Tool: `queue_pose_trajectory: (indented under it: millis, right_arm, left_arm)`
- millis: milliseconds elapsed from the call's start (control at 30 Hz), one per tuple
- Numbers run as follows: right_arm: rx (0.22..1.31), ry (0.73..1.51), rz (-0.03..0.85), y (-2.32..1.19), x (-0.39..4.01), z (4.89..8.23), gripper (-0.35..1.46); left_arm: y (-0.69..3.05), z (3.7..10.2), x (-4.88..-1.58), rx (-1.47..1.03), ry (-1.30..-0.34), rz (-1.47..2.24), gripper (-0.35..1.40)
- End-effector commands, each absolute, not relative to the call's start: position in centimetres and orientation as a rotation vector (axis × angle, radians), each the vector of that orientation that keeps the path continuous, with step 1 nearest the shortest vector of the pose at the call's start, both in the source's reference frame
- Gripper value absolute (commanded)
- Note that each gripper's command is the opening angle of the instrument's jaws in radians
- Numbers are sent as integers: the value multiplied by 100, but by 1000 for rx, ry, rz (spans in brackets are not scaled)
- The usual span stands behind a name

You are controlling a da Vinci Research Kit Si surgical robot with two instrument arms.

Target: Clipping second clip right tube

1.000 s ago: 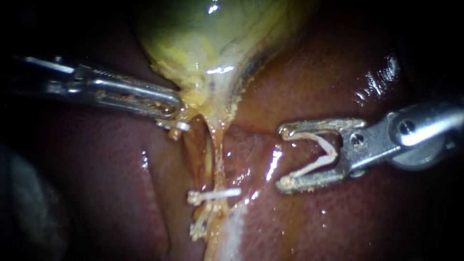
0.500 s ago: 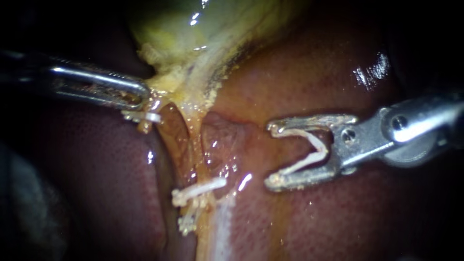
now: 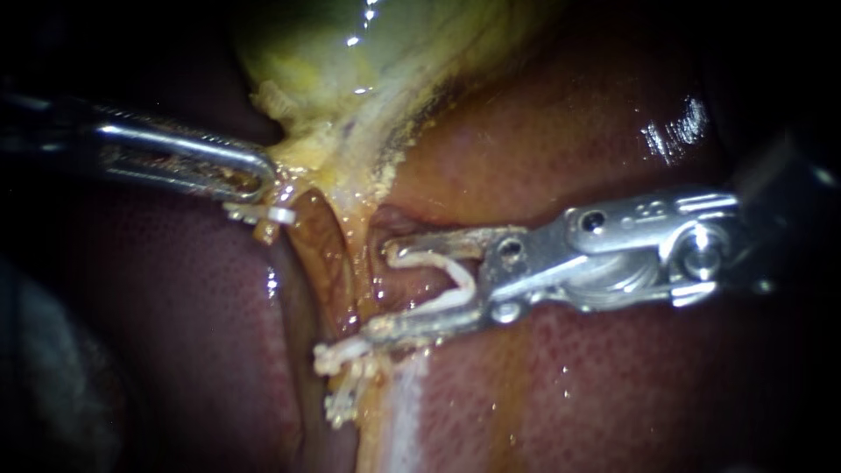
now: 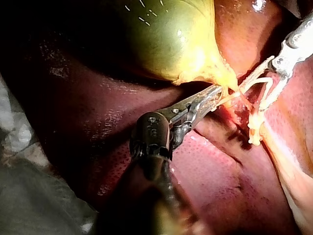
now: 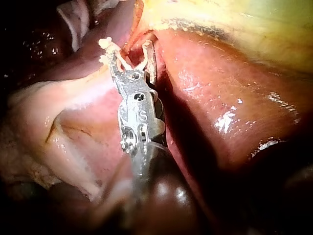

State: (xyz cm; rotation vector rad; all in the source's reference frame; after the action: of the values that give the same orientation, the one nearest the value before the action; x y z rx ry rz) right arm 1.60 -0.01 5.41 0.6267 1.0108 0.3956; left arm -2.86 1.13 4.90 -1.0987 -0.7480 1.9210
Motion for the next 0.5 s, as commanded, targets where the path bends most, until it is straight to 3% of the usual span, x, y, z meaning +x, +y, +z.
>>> queue_pose_trajectory:
  millis: [33, 133, 367, 500]
  right_arm:
    - [633, 1008, 406, -1, 162, 546, 47]
    - [664, 1020, 436, -3, 167, 559, 48]
    - [810, 1156, 519, -6, 181, 571, 49]
    - [867, 1191, 524, -9, 188, 571, 49]
  left_arm:
    - [113, 490, -287, -1098, -748, 1921, -35]
    - [113, 490, -287, -1098, -748, 1921, -35]
    - [113, 489, -287, -1098, -747, 1921, -35]
    - [113, 490, -287, -1098, -747, 1921, -35]
